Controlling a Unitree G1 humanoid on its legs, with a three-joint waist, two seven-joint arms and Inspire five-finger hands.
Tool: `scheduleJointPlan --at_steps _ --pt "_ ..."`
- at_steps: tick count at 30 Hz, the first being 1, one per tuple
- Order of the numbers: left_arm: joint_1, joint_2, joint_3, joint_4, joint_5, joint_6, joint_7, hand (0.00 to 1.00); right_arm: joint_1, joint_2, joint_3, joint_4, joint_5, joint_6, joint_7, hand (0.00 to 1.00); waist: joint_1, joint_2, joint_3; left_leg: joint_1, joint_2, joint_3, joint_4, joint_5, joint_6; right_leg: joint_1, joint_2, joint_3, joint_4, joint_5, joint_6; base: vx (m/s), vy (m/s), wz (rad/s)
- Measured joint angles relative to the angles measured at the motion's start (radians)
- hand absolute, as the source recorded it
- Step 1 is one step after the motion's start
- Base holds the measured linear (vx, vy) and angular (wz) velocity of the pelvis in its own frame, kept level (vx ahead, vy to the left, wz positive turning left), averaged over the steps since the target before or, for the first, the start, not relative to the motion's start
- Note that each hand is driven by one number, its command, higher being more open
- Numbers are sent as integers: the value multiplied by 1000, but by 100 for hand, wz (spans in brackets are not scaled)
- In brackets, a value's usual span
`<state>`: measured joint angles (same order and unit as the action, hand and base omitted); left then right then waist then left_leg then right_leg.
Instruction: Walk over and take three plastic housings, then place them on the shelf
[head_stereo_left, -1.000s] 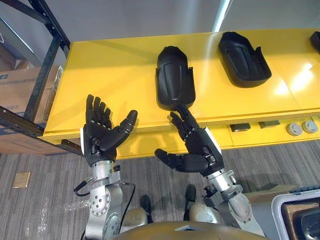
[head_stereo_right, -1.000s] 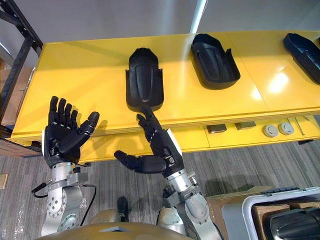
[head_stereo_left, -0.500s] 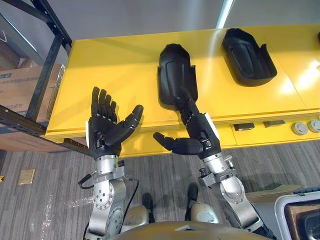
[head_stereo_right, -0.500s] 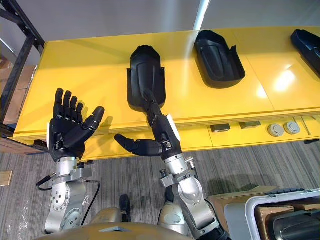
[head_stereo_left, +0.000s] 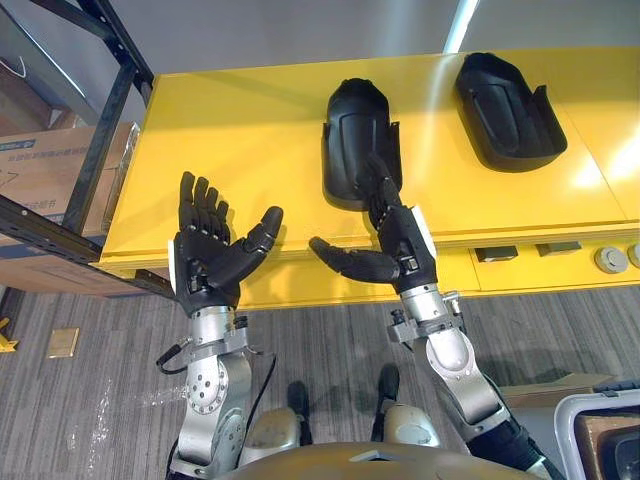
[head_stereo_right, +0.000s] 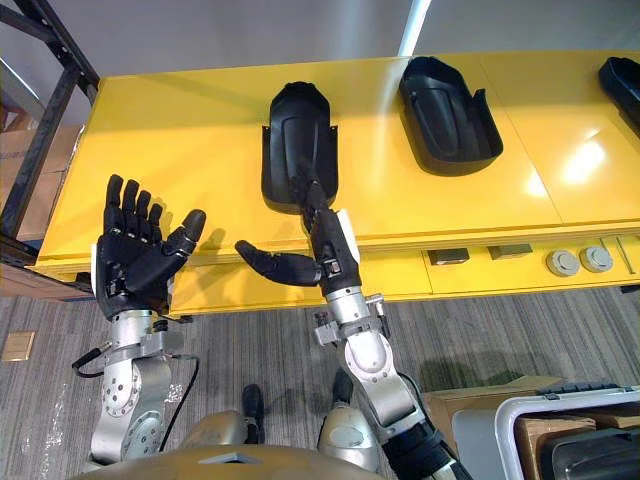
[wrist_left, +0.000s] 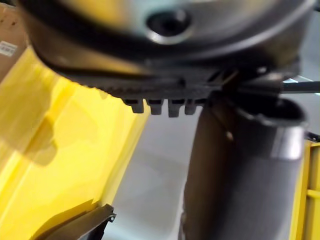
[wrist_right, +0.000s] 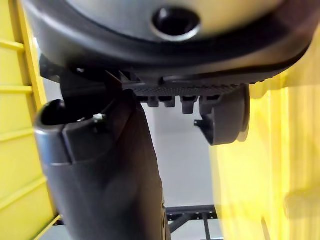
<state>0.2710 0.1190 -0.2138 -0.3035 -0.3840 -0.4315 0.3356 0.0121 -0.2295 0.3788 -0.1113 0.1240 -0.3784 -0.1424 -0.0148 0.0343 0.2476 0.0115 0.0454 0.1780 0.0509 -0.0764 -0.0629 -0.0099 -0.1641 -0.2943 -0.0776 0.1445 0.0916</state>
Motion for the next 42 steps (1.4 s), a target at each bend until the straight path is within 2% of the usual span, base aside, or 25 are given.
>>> scheduleJointPlan --at_steps 8,13,20,36,42 --pt "1 -1 4 1 0 0 -5 100 -34 11 -14 47 -5 1 -43 100 10 0 0 7 -2 -14 -6 6 0 14 -3 -16 0 0 0 -25 2 5" --pt "2 -1 5 2 0 0 -9 100 -56 23 -15 70 -86 6 -67 100 10 -2 1 12 -4 -19 -23 18 0 14 -3 -23 0 0 0 -26 0 4" --pt "0 -1 5 8 -1 1 -13 100 -86 29 -16 80 -97 31 -103 100 11 -5 3 13 -4 -22 -25 22 1 17 -3 -26 0 0 0 0 0 0" --pt "-8 -3 13 59 0 25 -38 100 -144 40 -60 182 -119 37 -153 100 15 -8 2 33 -5 -40 -41 25 -5 47 -5 -53 0 -1 -1 -8 1 3" --pt "-7 -4 16 58 -1 26 -65 100 -143 47 -82 186 -118 42 -153 100 32 -8 0 36 -5 -44 -42 33 -2 55 -6 -60 0 -1 -1 -3 0 2"
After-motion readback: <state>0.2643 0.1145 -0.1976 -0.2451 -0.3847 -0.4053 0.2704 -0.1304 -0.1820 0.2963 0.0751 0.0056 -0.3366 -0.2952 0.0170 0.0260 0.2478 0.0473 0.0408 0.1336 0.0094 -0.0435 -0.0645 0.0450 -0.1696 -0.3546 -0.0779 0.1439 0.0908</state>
